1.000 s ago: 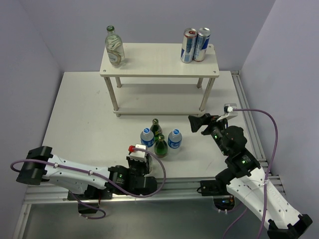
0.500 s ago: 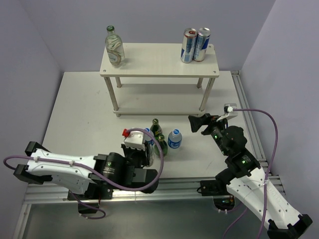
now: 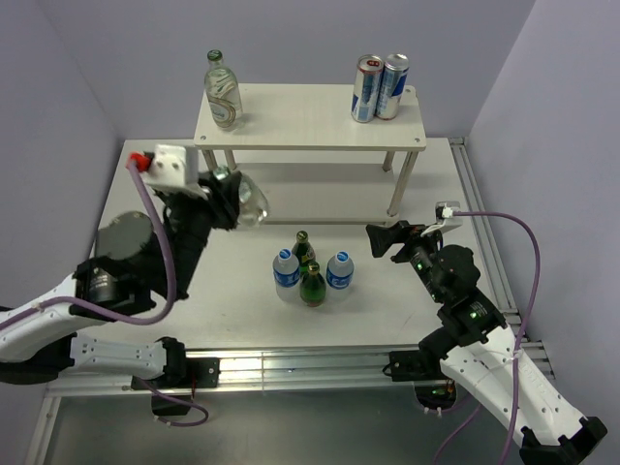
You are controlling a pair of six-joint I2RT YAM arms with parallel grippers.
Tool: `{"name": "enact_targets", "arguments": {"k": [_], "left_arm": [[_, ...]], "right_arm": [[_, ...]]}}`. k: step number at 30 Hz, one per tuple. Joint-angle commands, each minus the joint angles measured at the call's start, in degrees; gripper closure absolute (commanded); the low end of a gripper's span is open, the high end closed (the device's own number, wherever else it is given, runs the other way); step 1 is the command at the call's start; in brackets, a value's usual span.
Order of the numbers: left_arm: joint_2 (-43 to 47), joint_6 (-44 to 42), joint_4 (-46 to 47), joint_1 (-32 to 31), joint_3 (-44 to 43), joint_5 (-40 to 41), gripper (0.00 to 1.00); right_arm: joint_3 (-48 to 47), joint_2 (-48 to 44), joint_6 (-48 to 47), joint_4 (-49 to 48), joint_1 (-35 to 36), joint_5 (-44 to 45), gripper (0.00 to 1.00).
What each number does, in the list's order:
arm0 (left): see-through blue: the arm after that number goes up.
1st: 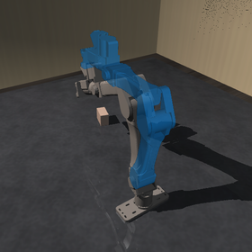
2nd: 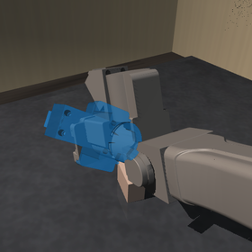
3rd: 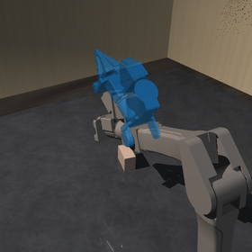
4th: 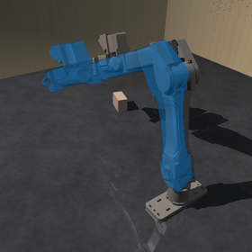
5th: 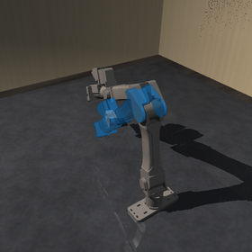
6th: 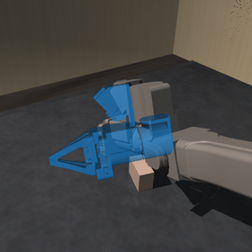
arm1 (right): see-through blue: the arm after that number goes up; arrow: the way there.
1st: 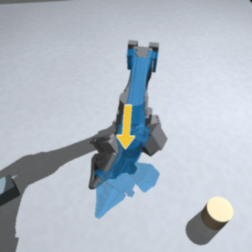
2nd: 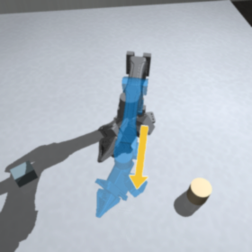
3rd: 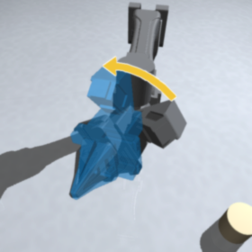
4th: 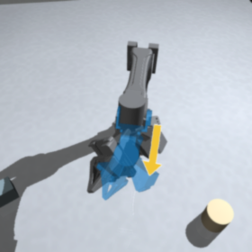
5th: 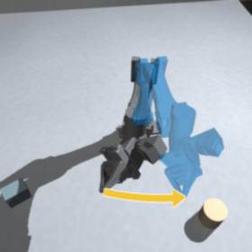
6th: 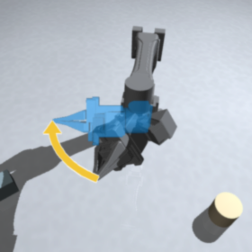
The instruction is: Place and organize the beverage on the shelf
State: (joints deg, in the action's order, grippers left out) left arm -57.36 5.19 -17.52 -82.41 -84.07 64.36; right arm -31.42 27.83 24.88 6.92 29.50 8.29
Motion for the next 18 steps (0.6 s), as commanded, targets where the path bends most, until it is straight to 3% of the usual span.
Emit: {"name": "enact_targets", "arguments": {"k": [1,7,12,18], "left_arm": [[-3.4,-13.2,13.5,5.8,-9.5,-7.5,1.0],[-14.3,-16.0,8.1,13.9,-24.6,-14.2,1.0],[-24.0,-13.1,0.9,23.1,-39.5,-22.9,1.0],[-36.7,-9.3,-4.2,33.8,-50.6,-31.0,1.0]], "right_arm": [[0.5,-0.4,0.3,-1.4,0.4,0.1,0.0],[0.6,-0.7,0.3,-1.3,0.3,0.6,0.0],[0.6,-0.7,0.3,-1.3,0.3,0.6,0.0],[0.7,-1.3,0.3,-0.9,0.3,1.1,0.0]]}}
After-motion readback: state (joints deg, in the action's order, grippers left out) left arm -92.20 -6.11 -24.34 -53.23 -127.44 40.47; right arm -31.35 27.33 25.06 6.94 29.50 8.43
